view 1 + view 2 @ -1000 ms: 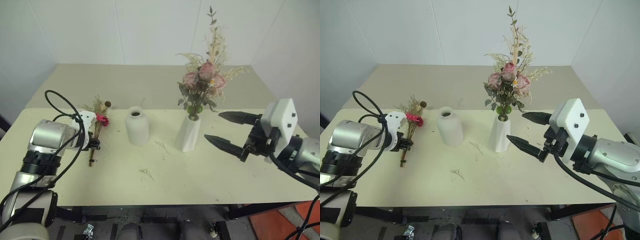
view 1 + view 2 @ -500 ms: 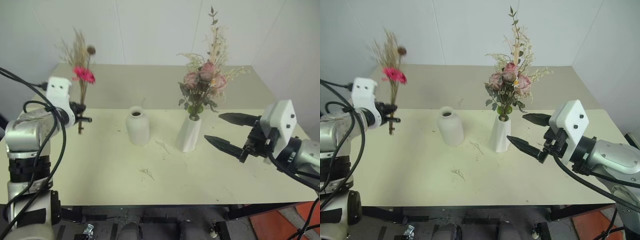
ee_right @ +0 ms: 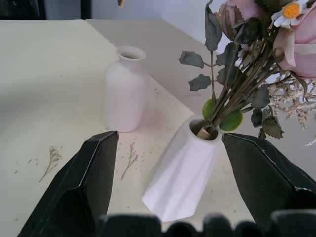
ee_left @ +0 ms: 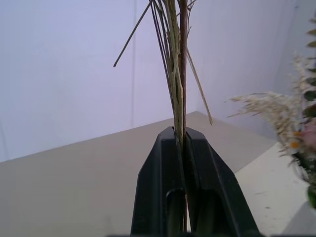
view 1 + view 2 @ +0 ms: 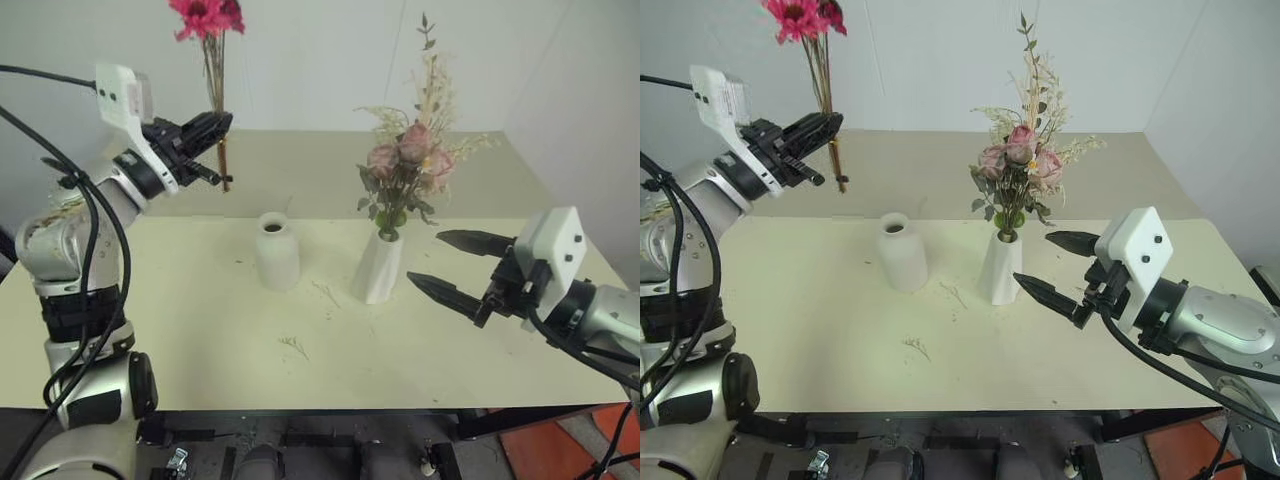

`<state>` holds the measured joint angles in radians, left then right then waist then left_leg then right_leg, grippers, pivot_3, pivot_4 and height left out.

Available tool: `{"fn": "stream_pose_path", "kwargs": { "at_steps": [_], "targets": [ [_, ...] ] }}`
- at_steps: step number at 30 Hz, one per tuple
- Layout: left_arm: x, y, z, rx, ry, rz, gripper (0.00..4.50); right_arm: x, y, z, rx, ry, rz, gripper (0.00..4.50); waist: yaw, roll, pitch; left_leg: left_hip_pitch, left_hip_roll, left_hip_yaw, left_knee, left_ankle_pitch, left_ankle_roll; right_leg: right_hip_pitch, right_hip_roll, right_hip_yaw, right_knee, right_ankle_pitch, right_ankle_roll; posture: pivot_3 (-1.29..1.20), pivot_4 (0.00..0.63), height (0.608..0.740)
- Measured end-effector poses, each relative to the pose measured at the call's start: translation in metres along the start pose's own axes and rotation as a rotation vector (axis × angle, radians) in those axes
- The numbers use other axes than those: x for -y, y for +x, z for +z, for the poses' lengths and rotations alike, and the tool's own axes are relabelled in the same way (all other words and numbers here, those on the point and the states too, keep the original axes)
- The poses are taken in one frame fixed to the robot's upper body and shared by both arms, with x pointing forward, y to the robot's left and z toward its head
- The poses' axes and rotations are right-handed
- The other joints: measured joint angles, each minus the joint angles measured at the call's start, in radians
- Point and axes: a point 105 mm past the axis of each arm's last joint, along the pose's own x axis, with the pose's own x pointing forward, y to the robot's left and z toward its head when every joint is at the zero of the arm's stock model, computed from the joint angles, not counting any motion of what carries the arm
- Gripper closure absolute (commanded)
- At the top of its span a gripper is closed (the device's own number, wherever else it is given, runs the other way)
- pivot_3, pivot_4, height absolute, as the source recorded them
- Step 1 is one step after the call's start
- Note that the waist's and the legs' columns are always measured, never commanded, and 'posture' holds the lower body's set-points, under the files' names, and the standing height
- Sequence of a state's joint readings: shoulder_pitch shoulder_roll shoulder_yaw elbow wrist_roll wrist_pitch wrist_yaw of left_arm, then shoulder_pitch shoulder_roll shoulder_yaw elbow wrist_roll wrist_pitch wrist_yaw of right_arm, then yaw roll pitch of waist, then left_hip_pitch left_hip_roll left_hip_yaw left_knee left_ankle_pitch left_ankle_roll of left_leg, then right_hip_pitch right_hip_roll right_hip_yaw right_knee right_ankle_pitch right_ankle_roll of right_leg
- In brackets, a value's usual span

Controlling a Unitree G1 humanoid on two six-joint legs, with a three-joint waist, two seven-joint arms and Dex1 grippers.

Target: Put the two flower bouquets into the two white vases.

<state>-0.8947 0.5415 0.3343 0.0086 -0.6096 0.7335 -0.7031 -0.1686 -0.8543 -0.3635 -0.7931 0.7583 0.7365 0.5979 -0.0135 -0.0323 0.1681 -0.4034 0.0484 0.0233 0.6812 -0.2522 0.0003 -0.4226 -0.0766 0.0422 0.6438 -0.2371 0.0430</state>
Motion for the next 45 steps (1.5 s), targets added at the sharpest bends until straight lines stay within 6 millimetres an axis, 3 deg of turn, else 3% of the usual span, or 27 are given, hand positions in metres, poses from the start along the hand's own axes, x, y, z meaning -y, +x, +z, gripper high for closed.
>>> {"fn": "stream_pose_path", "kwargs": {
  "at_steps": [18, 25, 40, 45],
  "targets": [
    [0.014, 0.015, -0.038, -0.045, -0.046, -0.123, 4.47, -0.004, -0.001, 0.001, 0.005, -0.012, -0.026, 0.53, 0.001, 0.0, 0.0, 0.0, 0.0, 0.0, 0.0, 0.0, 0.0, 0.001, 0.0, 0.0, 0.0, 0.0, 0.0, 0.0, 0.15, 0.74],
    [0.015, 0.012, -0.072, -0.12, -0.062, -0.123, 4.47, -0.004, -0.001, 0.002, 0.008, -0.017, -0.034, 0.53, 0.001, 0.0, 0.0, 0.0, 0.0, 0.0, 0.0, 0.0, 0.0, 0.0, 0.0, 0.0, 0.0, 0.0, 0.0, 0.0, 0.15, 0.74],
    [0.012, -0.003, -0.101, -0.181, -0.104, -0.109, 4.47, -0.004, -0.002, 0.006, 0.021, -0.015, -0.041, 0.53, 0.001, 0.0, 0.0, 0.0, 0.0, 0.0, 0.0, 0.0, 0.0, 0.0, 0.0, 0.0, 0.0, 0.0, 0.0, 0.0, 0.15, 0.74],
    [0.012, -0.01, -0.099, -0.224, -0.085, -0.109, 3.13, -0.004, -0.002, 0.006, 0.022, -0.012, -0.038, 0.53, 0.0, 0.0, 0.0, 0.0, 0.0, 0.0, 0.0, 0.0, 0.0, 0.0, 0.0, 0.0, 0.0, 0.0, 0.0, 0.0, 0.15, 0.74]
  ]
}}
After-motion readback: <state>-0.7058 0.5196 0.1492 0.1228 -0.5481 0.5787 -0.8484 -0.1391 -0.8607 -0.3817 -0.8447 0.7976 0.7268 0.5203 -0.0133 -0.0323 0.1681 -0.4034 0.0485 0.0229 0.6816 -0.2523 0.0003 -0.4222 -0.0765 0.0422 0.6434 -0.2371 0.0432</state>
